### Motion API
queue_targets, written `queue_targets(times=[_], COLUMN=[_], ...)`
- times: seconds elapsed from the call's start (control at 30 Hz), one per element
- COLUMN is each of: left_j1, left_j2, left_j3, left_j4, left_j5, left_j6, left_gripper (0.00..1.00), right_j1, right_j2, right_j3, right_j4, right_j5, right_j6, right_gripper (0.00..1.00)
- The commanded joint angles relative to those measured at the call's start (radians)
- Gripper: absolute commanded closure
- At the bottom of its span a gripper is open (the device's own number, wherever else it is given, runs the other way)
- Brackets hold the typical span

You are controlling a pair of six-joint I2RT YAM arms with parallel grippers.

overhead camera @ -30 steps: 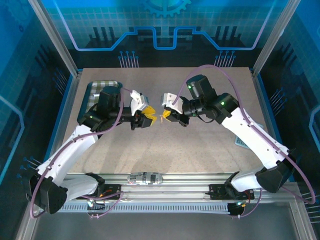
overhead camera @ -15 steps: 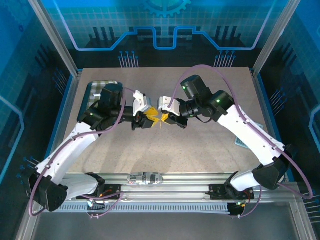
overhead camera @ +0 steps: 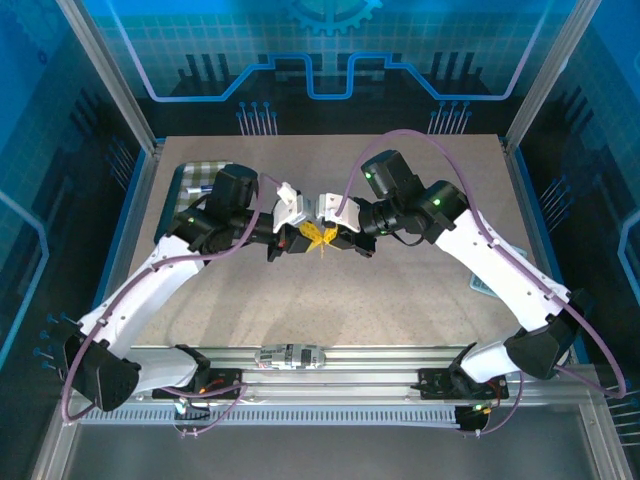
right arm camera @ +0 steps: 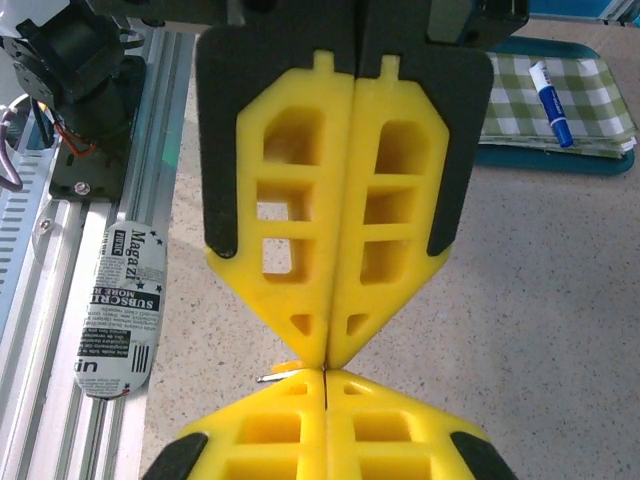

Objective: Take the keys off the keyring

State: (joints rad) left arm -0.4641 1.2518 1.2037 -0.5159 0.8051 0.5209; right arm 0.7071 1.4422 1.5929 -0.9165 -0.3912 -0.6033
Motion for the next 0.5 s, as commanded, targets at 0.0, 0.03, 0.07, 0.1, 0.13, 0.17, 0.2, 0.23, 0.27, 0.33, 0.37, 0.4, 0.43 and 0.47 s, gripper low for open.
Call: queue_targets(times=[0.0, 0.03, 0.07, 0.1, 0.13, 0.17, 0.2, 0.23, 0.27, 0.33, 0.37, 0.4, 0.43, 0.47], left_j1=[-0.016, -0.016, -0.015, -0.016, -0.015, -0.016, -0.016, -0.016, -0.015, -0.016, -0.014, -0.015, -0.015, -0.014], left_j2=[0.011, 0.011, 0.009, 0.007, 0.005, 0.002, -0.003, -0.010, -0.019, -0.031, -0.036, -0.040, -0.042, -0.043], left_j3=[0.033, 0.030, 0.027, 0.022, 0.015, 0.006, -0.006, -0.020, -0.040, -0.079, -0.102, -0.130, -0.153, -0.186], left_j4=[-0.036, -0.031, -0.026, -0.011, 0.006, 0.030, 0.064, 0.104, 0.158, 0.276, 0.349, 0.456, 0.539, 0.657], left_j5=[0.037, 0.038, 0.042, 0.042, 0.039, 0.030, 0.016, 0.001, -0.015, -0.041, -0.055, -0.069, -0.073, -0.081], left_j6=[0.022, 0.021, 0.019, 0.011, 0.001, -0.012, -0.030, -0.052, -0.080, -0.140, -0.180, -0.237, -0.277, -0.344], left_gripper=[1.00, 1.00, 1.00, 1.00, 1.00, 1.00, 1.00, 1.00, 1.00, 1.00, 1.00, 1.00, 1.00, 1.00], right_j1=[0.015, 0.013, 0.012, 0.008, 0.005, -0.007, -0.026, -0.048, -0.078, -0.140, -0.168, -0.200, -0.225, -0.250], right_j2=[-0.023, -0.028, -0.032, -0.038, -0.044, -0.050, -0.062, -0.077, -0.101, -0.155, -0.189, -0.224, -0.251, -0.275], right_j3=[0.016, 0.012, 0.005, -0.002, -0.009, -0.020, -0.034, -0.054, -0.089, -0.176, -0.235, -0.298, -0.357, -0.422], right_j4=[0.035, 0.044, 0.054, 0.070, 0.093, 0.116, 0.140, 0.178, 0.239, 0.373, 0.463, 0.562, 0.655, 0.761], right_j5=[0.011, 0.012, 0.016, 0.021, 0.040, 0.053, 0.049, 0.059, 0.064, 0.064, 0.060, 0.038, 0.010, -0.027], right_j6=[0.000, 0.002, 0.007, 0.014, 0.034, 0.057, 0.081, 0.115, 0.166, 0.262, 0.323, 0.388, 0.452, 0.530], right_gripper=[1.00, 1.00, 1.00, 1.00, 0.92, 0.86, 0.79, 0.72, 0.70, 0.57, 0.52, 0.50, 0.49, 0.49])
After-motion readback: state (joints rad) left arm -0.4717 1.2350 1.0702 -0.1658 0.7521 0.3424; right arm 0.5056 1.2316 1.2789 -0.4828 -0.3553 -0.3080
